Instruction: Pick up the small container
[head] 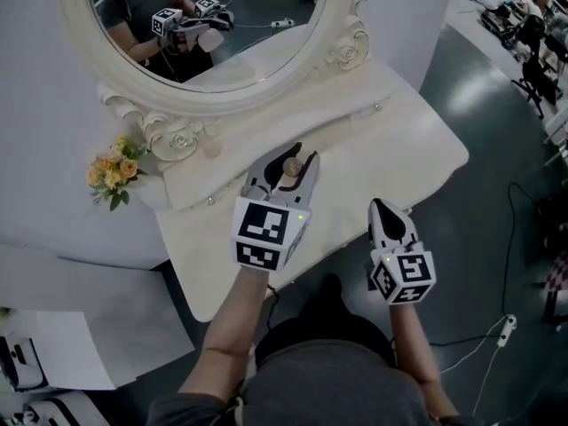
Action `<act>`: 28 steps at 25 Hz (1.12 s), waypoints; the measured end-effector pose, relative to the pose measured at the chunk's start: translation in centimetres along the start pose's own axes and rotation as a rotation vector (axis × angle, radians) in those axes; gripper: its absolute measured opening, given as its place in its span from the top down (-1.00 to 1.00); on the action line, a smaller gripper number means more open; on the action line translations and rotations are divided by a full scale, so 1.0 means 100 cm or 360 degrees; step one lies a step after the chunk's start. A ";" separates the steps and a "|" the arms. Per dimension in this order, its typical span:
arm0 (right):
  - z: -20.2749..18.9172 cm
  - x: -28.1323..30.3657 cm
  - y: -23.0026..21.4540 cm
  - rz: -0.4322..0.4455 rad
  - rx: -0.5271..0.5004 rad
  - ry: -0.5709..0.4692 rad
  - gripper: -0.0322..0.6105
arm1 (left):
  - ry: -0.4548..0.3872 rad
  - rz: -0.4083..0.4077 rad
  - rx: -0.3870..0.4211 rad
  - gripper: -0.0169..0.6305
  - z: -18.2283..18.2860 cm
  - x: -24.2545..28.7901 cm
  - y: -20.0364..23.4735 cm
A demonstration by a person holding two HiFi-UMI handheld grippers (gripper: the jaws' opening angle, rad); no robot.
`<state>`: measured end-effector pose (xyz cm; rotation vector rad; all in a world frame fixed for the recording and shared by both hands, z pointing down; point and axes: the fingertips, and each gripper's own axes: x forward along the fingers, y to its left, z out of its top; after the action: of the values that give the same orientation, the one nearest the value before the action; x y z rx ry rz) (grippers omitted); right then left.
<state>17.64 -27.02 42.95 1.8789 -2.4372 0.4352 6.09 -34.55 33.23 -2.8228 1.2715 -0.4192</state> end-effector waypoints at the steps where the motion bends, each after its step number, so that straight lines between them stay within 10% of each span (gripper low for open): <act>1: 0.000 0.000 0.000 -0.0001 -0.0004 0.0003 0.89 | 0.0000 0.0000 0.0000 0.62 0.000 0.000 0.000; 28: 0.002 0.010 -0.002 -0.0019 -0.0095 0.0032 0.89 | 0.0000 -0.0002 0.0004 0.62 0.000 0.005 0.006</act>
<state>17.61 -28.02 42.95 1.8559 -2.3969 0.3749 5.98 -35.26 33.28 -2.8217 1.2679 -0.4209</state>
